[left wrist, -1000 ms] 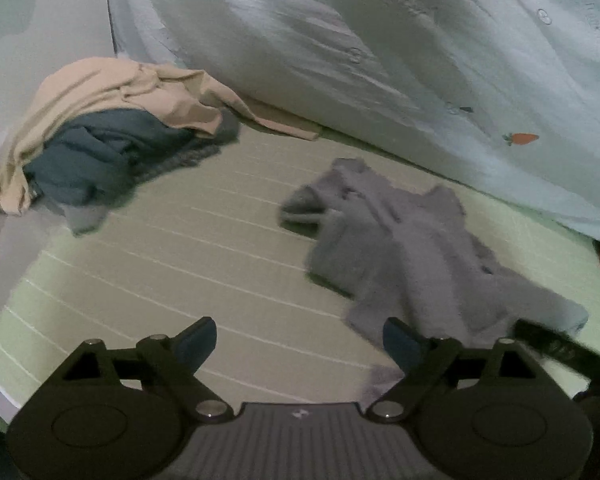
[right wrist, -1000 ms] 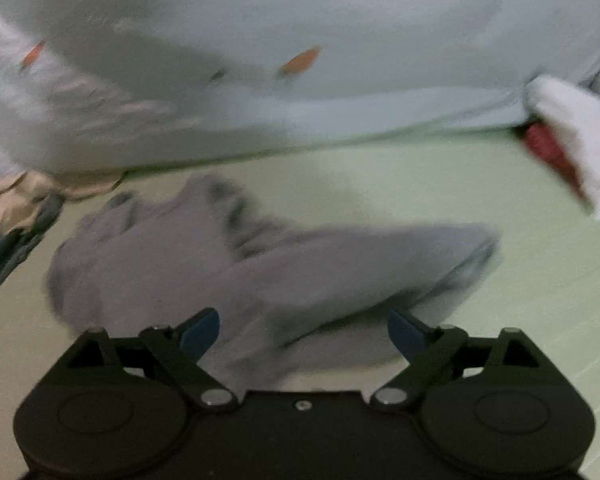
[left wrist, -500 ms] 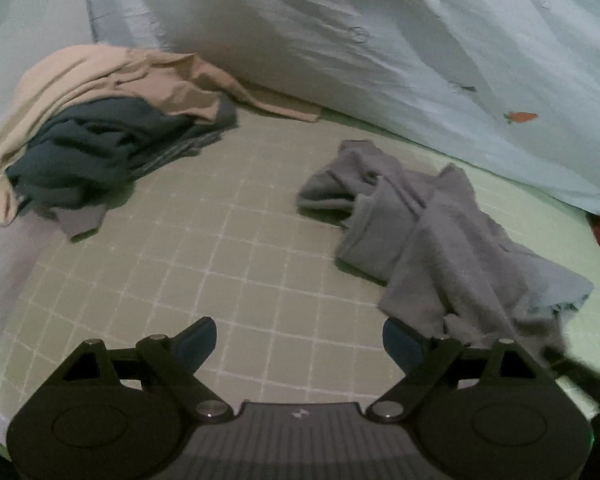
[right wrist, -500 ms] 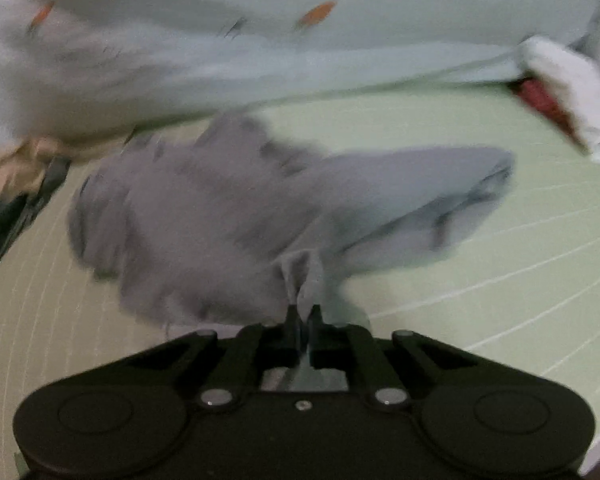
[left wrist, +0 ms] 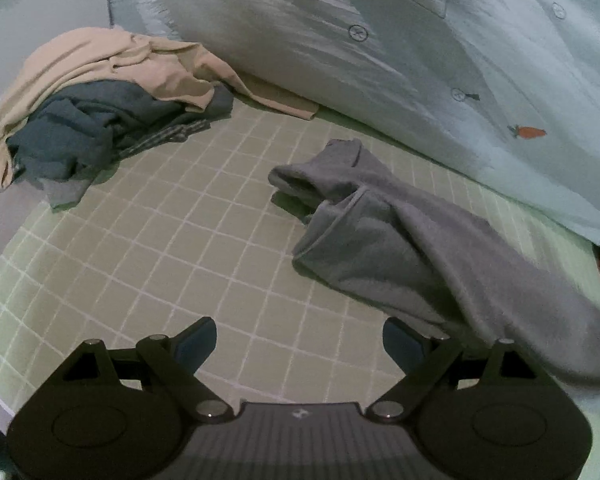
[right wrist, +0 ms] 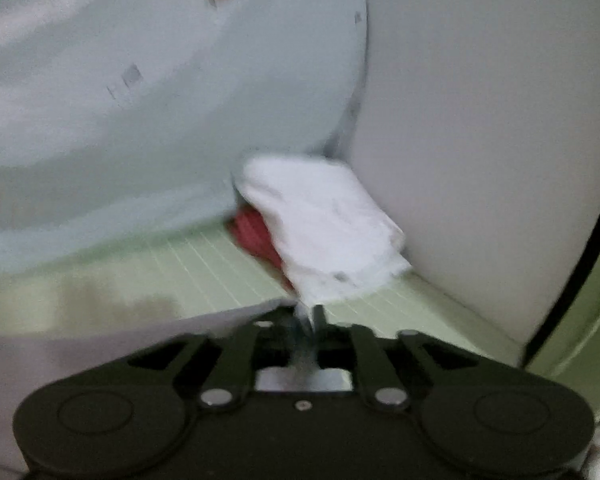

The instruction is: Fold clothes

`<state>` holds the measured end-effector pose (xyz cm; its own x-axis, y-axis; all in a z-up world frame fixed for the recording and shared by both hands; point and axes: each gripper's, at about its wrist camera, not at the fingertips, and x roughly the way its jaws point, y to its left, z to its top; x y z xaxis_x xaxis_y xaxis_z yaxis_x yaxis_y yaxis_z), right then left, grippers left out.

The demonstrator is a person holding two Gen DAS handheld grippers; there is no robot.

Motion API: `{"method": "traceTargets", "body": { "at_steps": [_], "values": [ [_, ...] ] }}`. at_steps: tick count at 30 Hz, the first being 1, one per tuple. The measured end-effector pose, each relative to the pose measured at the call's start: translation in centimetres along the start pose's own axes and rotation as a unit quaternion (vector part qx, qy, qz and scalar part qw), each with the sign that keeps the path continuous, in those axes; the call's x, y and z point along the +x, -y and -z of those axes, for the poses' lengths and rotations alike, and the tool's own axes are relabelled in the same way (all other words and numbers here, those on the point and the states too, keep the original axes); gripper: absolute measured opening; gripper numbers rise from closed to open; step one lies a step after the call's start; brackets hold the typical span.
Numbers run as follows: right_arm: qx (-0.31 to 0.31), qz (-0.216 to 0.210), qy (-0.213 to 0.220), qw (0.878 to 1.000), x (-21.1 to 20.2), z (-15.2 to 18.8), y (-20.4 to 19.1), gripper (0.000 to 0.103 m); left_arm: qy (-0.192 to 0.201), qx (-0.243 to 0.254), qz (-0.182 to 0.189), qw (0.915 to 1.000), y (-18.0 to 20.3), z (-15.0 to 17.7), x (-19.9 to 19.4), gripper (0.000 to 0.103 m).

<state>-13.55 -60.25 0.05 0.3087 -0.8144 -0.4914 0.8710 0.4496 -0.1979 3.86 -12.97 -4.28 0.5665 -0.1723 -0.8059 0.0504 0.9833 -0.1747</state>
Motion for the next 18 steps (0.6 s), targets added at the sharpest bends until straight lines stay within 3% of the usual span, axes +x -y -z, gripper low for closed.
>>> {"method": "traceTargets", "body": {
  "at_steps": [1, 3, 9, 13, 15, 18],
  "values": [
    [-0.005, -0.001, -0.012, 1.0, 0.7, 0.2, 0.3, 0.039, 0.0, -0.004, -0.004, 1.0, 0.4, -0.1, 0.1, 0.09],
    [-0.007, -0.031, -0.026, 0.999, 1.3, 0.9, 0.4, 0.052, 0.001, -0.01, -0.011, 0.9999, 1.2, -0.5, 0.4, 0.09],
    [0.004, -0.126, -0.086, 0.988, 3.6, 3.2, -2.4, 0.072, 0.02, -0.018, -0.022, 0.9994, 2.7, -2.8, 1.7, 0.09],
    [0.025, -0.174, -0.144, 0.974, 5.9, 4.5, -5.3, 0.076, 0.027, -0.057, -0.025, 0.9977, 2.5, -5.3, 3.7, 0.09],
    [0.043, -0.17, -0.169, 0.97, 6.9, 5.0, -6.1, 0.076, 0.029, -0.078, -0.023, 0.9962, 2.2, -6.8, 5.0, 0.09],
    [0.072, -0.124, -0.183, 0.973, 8.1, 5.3, -6.4, 0.077, 0.028, -0.111, -0.02, 0.9932, 1.8, -9.1, 7.4, 0.09]
  ]
}}
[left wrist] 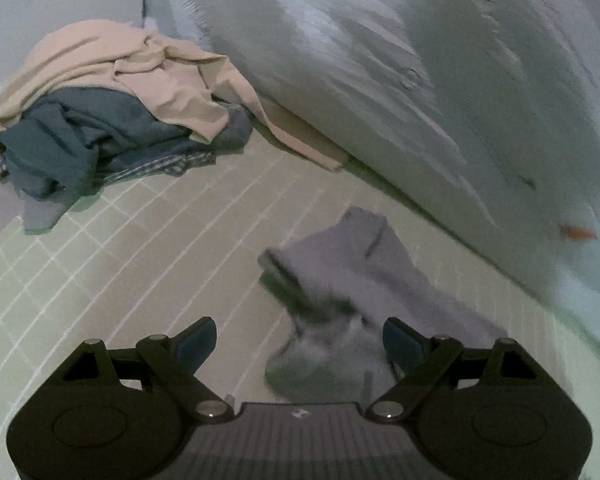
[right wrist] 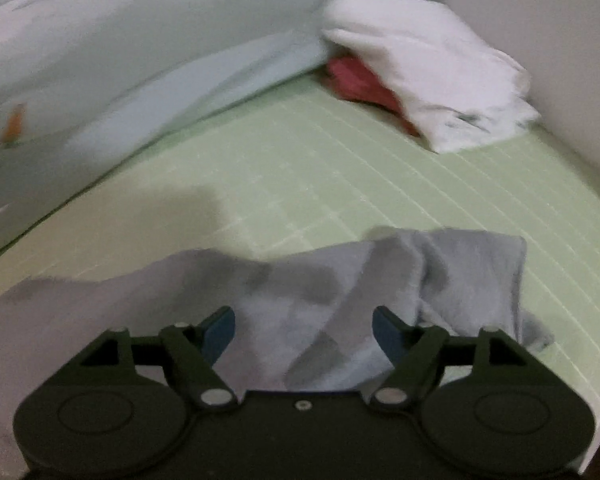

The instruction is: Fold clothes

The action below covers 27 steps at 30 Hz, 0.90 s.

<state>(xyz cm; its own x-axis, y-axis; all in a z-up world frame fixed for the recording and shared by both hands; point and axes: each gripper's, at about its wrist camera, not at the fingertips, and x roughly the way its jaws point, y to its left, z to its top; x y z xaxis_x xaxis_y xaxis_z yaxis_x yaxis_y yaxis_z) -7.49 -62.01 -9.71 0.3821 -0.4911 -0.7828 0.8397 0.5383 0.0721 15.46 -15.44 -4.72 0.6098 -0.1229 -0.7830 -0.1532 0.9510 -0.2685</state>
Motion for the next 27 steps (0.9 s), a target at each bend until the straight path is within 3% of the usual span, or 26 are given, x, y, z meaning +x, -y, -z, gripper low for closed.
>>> {"method": "traceTargets", "body": {
  "at_steps": [5, 7, 12, 15, 17, 18, 20, 22, 25, 27],
  "values": [
    [0.057, 0.074, -0.002, 0.996, 1.3, -0.4, 1.3, 0.078, -0.036, -0.028, -0.007, 0.9989, 0.2, -2.8, 4.6, 0.09],
    [0.066, 0.101, 0.003, 0.993, 1.3, -0.4, 2.0, 0.084, -0.048, -0.025, -0.017, 0.9984, 0.2, -3.5, 6.2, 0.09],
    [0.093, 0.149, -0.029, 0.984, 3.1, 0.2, 4.2, 0.086, -0.079, -0.049, -0.015, 0.9955, -0.9, -4.0, 9.1, 0.088],
    [0.106, 0.139, -0.055, 0.983, 3.8, 0.9, 4.6, 0.086, -0.093, -0.048, -0.007, 0.9945, -1.2, -3.9, 10.2, 0.072],
    [0.122, 0.118, -0.061, 0.984, 3.9, 1.2, 4.6, 0.083, -0.104, -0.051, 0.003, 0.9933, -1.4, -3.8, 10.8, 0.054],
    [0.122, 0.112, -0.056, 0.985, 3.8, 1.3, 4.2, 0.078, -0.11, -0.055, 0.009, 0.9924, -1.4, -3.6, 11.1, 0.049],
    [0.089, 0.104, -0.05, 0.989, 4.0, 1.0, 2.9, 0.062, -0.117, -0.067, 0.026, 0.9906, -1.2, -3.4, 11.7, 0.024],
    [0.05, 0.081, -0.044, 0.995, 4.3, 0.3, 1.4, 0.032, -0.116, -0.067, 0.029, 0.9906, -0.6, -3.5, 12.4, 0.019],
    [0.004, 0.058, -0.044, 0.997, 5.5, -1.0, -1.6, 0.018, -0.103, -0.047, 0.031, 0.9931, 0.7, -3.9, 13.2, 0.015],
    [-0.024, 0.04, -0.041, 0.998, 6.4, -1.9, -4.0, 0.016, -0.099, -0.052, 0.042, 0.9929, 1.4, -4.3, 14.0, 0.014]
  ]
}}
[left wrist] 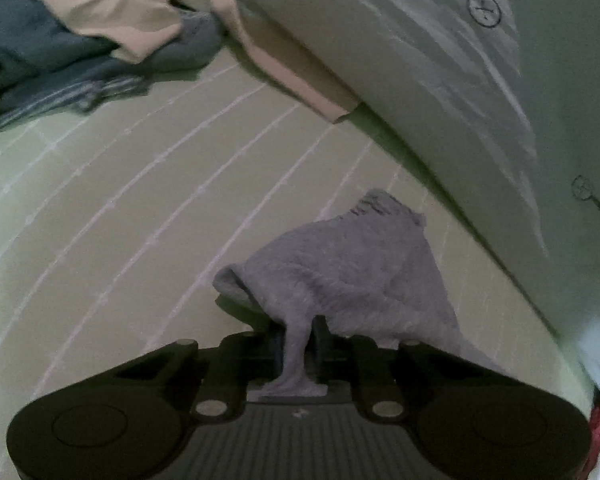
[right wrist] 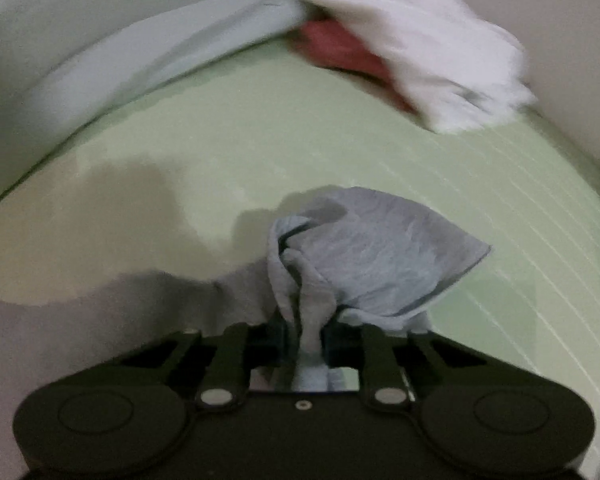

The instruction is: Fold clothes

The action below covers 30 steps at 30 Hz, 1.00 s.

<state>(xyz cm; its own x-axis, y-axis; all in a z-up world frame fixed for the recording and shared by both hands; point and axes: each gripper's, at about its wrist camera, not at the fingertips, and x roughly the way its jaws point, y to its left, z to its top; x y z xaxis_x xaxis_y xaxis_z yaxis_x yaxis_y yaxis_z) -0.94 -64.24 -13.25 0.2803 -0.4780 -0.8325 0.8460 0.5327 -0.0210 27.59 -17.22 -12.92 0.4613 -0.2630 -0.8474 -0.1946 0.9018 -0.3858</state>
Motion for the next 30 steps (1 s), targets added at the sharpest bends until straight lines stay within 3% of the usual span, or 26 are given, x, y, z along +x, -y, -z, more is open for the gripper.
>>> {"method": "traceTargets", "body": {
  "at_steps": [5, 8, 9, 13, 16, 19, 23, 27, 30],
  "values": [
    [-0.072, -0.048, 0.029, 0.996, 2.5, -3.7, -7.5, 0.013, 0.015, 0.004, 0.017, 0.9997, 2.8, -2.7, 2.9, 0.011],
    [-0.067, -0.072, 0.039, 0.994, 4.6, -7.2, -11.0, 0.012, 0.03, 0.003, 0.025, 0.9992, 4.9, -5.2, 4.3, 0.007],
    [-0.061, -0.079, 0.042, 0.994, 5.2, -8.4, -12.0, 0.012, 0.041, 0.004, 0.025, 0.9988, 5.5, -6.1, 4.3, 0.001],
    [-0.007, -0.087, 0.074, 0.993, 4.8, -12.8, -12.6, 0.01, 0.109, 0.019, 0.04, 0.993, 7.2, -8.5, 0.4, 0.002],
    [0.015, -0.075, 0.13, 0.989, 1.1, -14.1, -10.0, 0.01, 0.156, 0.032, 0.035, 0.9866, 6.2, -8.4, -4.6, 0.002],
    [0.053, -0.073, 0.157, 0.983, -3.1, -13.5, -4.7, 0.01, 0.186, 0.019, 0.042, 0.9815, 3.3, -6.4, -10.5, 0.002],
    [0.07, -0.074, 0.172, 0.98, -8.0, -9.7, 2.0, 0.01, 0.211, 0.014, 0.028, 0.9769, -0.9, -0.6, -17.4, 0.002],
    [0.058, -0.07, 0.154, 0.984, -10.1, -4.3, 6.5, 0.01, 0.173, 0.007, -0.025, 0.9847, -5.5, 6.0, -19.0, 0.002],
    [0.043, -0.06, 0.1, 0.992, -8.7, -0.4, 8.1, 0.01, 0.113, -0.036, -0.046, 0.9918, -9.3, 10.1, -18.2, 0.003]
  ]
}}
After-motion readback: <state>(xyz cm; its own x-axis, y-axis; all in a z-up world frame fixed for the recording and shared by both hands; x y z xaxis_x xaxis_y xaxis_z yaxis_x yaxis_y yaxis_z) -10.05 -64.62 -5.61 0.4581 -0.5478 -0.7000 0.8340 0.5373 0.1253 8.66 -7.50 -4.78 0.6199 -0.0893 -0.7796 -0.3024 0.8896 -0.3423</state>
